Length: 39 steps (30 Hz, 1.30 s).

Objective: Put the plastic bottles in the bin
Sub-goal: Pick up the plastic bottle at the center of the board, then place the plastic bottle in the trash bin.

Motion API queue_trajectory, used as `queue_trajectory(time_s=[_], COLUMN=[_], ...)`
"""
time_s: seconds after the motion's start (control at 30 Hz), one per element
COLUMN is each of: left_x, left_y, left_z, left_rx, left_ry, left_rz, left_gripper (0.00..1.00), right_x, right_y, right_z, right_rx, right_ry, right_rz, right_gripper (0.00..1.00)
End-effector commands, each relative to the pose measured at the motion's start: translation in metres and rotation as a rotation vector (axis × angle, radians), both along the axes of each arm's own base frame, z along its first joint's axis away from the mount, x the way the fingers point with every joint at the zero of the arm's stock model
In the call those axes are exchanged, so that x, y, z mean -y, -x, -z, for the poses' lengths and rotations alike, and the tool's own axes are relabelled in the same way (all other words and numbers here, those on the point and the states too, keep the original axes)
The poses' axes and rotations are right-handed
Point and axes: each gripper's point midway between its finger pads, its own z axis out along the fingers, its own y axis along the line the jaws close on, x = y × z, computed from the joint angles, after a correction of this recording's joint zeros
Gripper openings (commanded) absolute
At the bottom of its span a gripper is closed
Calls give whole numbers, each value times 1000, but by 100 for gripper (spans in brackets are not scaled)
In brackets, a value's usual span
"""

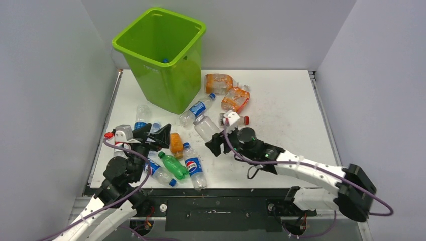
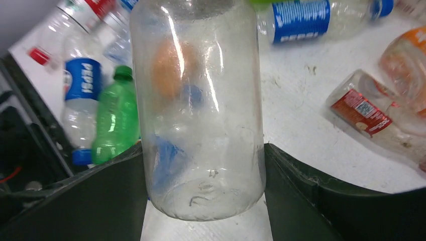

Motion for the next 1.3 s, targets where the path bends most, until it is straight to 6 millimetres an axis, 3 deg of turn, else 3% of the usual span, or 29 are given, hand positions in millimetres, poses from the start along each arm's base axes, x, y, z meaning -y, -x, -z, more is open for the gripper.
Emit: queue_trajectory(time_s=[0.0, 0.2, 0.37, 0.53, 0.7, 0.93, 1.27], left_x=[-2, 64, 109, 139, 156, 163, 177], left_y=[0, 21, 28, 34, 32, 28, 24], left_z=[-28, -50, -66, -70, -70, -78, -63], left_rx=[51, 66, 10, -11, -33, -9, -65], left_ry=[186, 264, 342, 390, 404, 371, 316], left_rz=[-7, 358, 581, 740, 806, 820, 833], left_gripper=[96, 96, 96, 96, 96, 96, 99], right_x=[10, 21, 40, 46, 43, 37, 36], right_y=[25, 68, 83, 91, 92, 89, 88], right_z=[-65, -90, -114, -117, -117, -111, -109], right_rx=[154, 226, 330, 360, 355, 342, 336], right_ry=[-271, -426, -618, -695, -709, -666, -637], right_rz=[-63, -216, -217, -228, -240, -247, -246], right_gripper=[40, 39, 37, 35, 34, 34, 34])
